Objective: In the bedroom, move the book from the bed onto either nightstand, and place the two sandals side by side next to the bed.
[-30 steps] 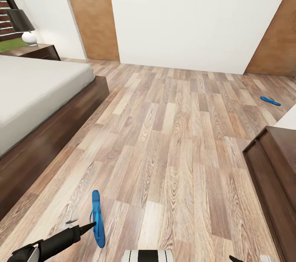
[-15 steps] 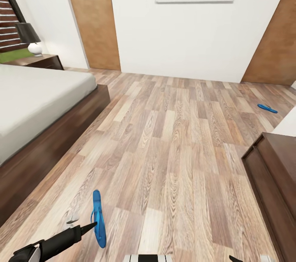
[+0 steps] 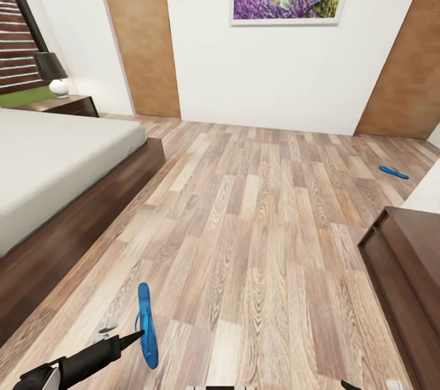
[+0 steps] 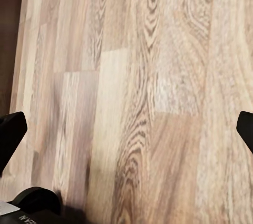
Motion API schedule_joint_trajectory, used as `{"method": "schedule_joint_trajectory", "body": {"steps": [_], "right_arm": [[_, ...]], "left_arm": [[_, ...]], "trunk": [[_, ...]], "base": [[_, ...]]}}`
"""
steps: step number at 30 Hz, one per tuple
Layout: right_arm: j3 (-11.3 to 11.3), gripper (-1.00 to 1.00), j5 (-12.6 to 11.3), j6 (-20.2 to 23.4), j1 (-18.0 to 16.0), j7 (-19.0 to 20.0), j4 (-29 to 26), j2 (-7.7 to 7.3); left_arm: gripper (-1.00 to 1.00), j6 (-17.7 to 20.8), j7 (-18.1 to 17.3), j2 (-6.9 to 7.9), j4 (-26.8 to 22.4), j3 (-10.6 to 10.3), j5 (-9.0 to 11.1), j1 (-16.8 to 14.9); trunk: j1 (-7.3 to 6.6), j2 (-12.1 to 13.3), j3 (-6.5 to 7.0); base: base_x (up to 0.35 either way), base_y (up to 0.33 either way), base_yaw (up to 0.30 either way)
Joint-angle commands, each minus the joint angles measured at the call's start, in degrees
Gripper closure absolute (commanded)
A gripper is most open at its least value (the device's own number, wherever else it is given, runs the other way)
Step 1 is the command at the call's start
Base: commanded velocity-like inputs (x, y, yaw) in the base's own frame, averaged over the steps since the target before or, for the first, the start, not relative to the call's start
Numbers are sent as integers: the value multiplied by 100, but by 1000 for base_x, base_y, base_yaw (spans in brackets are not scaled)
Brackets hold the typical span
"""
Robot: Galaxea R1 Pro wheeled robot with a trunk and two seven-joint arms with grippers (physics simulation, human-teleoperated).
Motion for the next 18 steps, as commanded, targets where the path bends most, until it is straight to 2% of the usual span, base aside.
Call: {"method": "schedule_joint_trajectory", "body": {"steps": [1,18], "right_arm": [[-11,-100,-23,60,-3,22,2,1],[-7,-100,-19,60,-3,12,11,1]], "left_arm": [[100,54,-10,0,2,4,28,-2],[100,54,10,-38,12,-3,31,-2]], "trunk": [[-3,0,18],[-47,23,395]], "base": [[0,0,0],[0,0,0]]}}
